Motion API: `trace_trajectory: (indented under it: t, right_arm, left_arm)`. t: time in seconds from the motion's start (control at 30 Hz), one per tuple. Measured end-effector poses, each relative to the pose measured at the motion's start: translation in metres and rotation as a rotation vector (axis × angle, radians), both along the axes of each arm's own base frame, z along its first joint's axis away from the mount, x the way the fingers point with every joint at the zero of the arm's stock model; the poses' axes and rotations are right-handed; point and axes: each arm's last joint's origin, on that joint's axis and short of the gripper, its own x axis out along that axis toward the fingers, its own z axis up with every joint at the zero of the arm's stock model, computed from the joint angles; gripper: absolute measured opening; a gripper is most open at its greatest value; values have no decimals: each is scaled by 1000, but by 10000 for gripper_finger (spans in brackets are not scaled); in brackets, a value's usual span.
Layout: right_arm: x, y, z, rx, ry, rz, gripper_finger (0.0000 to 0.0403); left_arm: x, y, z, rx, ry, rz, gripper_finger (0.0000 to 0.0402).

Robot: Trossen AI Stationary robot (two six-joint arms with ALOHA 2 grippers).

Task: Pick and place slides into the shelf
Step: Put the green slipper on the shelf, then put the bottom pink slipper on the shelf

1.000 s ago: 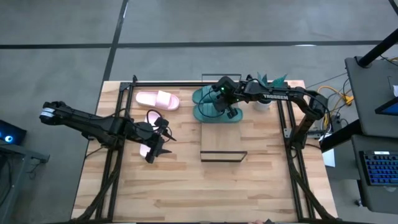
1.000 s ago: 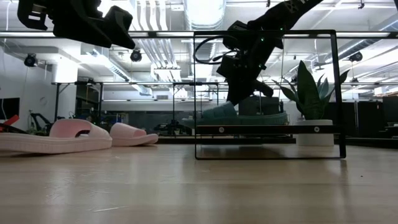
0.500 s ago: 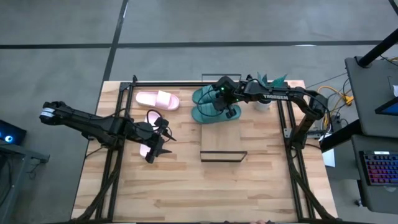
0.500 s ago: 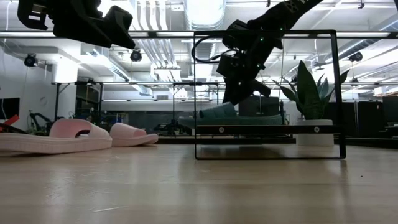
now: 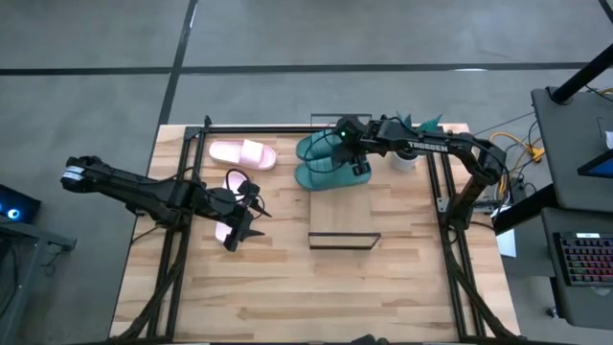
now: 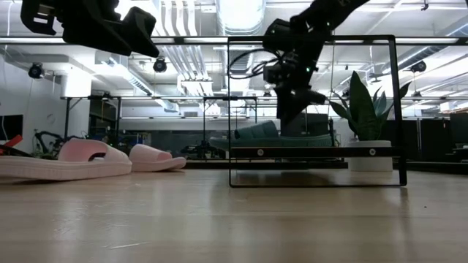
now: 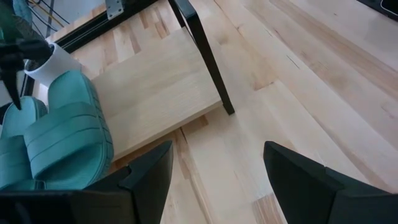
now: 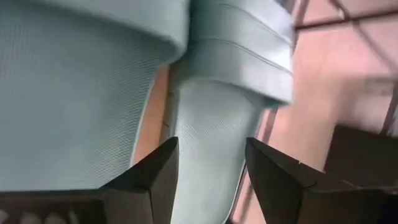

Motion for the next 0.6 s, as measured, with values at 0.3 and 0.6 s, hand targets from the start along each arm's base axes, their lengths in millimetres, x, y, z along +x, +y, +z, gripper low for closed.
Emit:
trace_trajectory:
  t: [0.3, 0.6]
  right_arm:
    - [-13, 22, 56, 305, -244, -271, 152]
    - [-50, 93, 99, 342, -504, -110, 143]
  left_arm:
    - [5, -1, 9, -15, -101, 1, 235]
    - [7, -1, 13, -27, -146, 2, 235]
